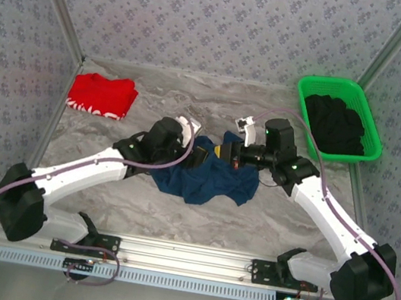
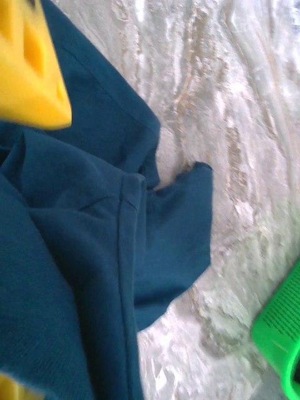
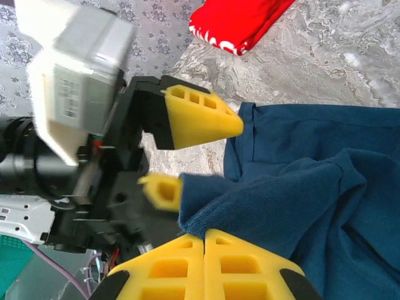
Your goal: Fold the inside-out t-shirt
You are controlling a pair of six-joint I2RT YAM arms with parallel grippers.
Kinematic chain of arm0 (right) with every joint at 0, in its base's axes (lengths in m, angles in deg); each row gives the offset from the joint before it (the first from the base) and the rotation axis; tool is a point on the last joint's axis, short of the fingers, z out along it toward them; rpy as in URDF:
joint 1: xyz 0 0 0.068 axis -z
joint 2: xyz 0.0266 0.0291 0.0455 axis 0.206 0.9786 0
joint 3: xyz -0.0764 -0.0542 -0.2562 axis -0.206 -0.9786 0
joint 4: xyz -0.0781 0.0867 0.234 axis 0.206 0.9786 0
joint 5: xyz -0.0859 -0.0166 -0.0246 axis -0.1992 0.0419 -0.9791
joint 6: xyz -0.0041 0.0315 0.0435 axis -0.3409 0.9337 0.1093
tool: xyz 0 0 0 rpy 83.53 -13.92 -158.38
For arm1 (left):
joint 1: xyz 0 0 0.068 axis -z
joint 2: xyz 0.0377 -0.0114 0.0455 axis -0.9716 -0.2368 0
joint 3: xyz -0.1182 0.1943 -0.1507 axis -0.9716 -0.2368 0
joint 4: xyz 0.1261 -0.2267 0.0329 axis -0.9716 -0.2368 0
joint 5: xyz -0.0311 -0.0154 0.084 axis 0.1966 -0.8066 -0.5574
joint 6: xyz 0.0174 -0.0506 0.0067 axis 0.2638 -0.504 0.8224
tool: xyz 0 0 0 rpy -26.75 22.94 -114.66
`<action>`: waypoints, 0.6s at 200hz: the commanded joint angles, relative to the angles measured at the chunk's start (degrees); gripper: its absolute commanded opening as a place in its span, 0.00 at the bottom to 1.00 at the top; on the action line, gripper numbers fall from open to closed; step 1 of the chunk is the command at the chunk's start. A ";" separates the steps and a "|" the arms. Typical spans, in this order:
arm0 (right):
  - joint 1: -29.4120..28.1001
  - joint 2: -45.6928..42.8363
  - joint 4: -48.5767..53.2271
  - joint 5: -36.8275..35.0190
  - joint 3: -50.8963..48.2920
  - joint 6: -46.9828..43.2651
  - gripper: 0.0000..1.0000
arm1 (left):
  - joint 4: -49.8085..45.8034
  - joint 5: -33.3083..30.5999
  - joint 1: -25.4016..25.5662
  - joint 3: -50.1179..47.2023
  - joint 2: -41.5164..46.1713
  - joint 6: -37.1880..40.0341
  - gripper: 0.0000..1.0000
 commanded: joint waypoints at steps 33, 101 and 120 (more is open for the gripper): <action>0.42 -3.85 7.16 -5.57 1.16 -5.86 0.00 | -8.40 4.19 -4.50 2.03 1.68 -1.27 0.20; -0.74 -3.86 15.53 -27.14 4.10 -10.88 0.00 | -4.42 24.42 -10.72 -0.32 8.55 -3.94 0.00; -1.65 -3.41 17.56 -33.65 4.28 -12.15 0.00 | 2.69 29.70 -13.81 -4.60 12.49 -9.40 0.00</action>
